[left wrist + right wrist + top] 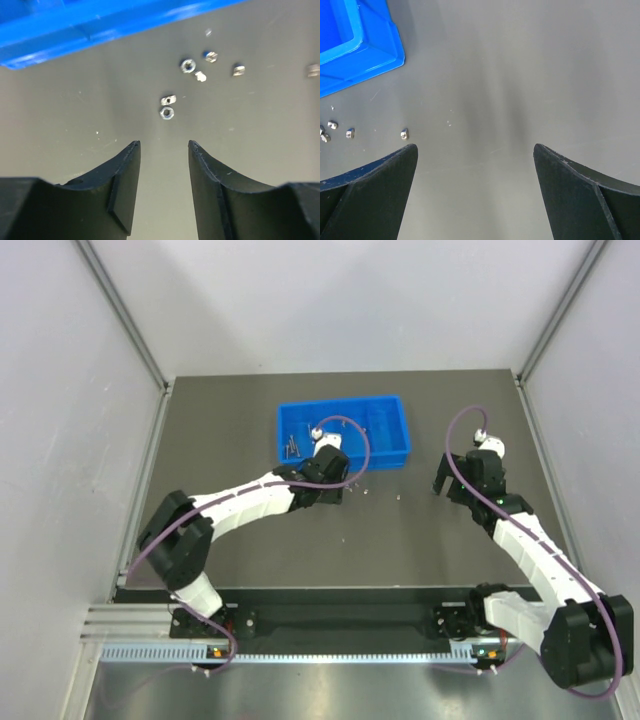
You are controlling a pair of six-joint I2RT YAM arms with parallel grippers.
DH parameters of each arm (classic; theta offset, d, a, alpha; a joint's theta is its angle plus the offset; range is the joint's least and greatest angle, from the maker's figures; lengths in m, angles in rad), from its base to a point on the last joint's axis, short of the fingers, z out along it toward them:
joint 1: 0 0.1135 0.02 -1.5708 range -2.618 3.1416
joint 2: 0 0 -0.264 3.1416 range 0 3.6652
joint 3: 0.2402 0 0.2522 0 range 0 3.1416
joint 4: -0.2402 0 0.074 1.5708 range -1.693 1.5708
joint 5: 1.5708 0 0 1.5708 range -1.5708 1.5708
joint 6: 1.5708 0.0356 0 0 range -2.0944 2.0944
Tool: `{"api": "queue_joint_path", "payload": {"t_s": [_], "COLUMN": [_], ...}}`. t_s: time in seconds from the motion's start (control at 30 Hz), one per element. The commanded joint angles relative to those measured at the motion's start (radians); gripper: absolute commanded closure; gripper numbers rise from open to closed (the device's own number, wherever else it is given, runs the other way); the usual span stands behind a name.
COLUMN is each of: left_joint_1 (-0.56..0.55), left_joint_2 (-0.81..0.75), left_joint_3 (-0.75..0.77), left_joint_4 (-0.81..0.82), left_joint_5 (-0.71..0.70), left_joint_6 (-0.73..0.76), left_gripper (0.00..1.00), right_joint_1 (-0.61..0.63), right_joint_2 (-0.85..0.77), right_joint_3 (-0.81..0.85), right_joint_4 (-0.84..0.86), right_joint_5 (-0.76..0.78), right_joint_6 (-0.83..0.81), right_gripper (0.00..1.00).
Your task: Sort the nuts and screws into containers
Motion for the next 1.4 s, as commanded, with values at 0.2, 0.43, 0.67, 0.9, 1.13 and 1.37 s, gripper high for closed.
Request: {"api": "queue_joint_path", "payload": {"t_s": [0.2, 0.43, 0.67, 0.9, 1.13, 1.37], "left_joint_1": [-0.005, -0.005, -0.006, -0.011, -0.012, -0.021], "left_joint_2": [0.177, 0.227, 0.260, 0.303, 0.305, 0.291], "left_joint_3": [0.096, 0.102, 0.121, 0.139, 0.139, 0.132], "left_joint_4": [-0.014, -0.014, -0.004, -0.023, -0.053, -0.072], "left_joint_5": [-0.032, -0.069, -0.067, -0.081, -0.092, -0.090], "left_joint_6": [-0.040, -0.061, -0.061, -0.066, -0.078, -0.078], "left_gripper": [0.51, 0.52, 0.53, 0.57, 0.73, 0.91], "right_joint_1": [-0.011, -0.011, -0.013, -0.011, -0.013, -0.013], "right_joint_2": [-0.032, -0.025, -0.026, -0.026, -0.022, -0.025], "right_joint_3": [0.007, 0.010, 0.004, 0.004, 0.006, 0.006], "right_joint_4": [-0.005, -0.002, 0.001, -0.001, 0.001, -0.001], "right_joint_5": [0.026, 0.023, 0.025, 0.029, 0.029, 0.034], "right_joint_6": [-0.002, -0.005, -0.005, -0.005, -0.003, -0.002], "right_gripper": [0.00, 0.00, 0.00, 0.00, 0.00, 0.00]}}
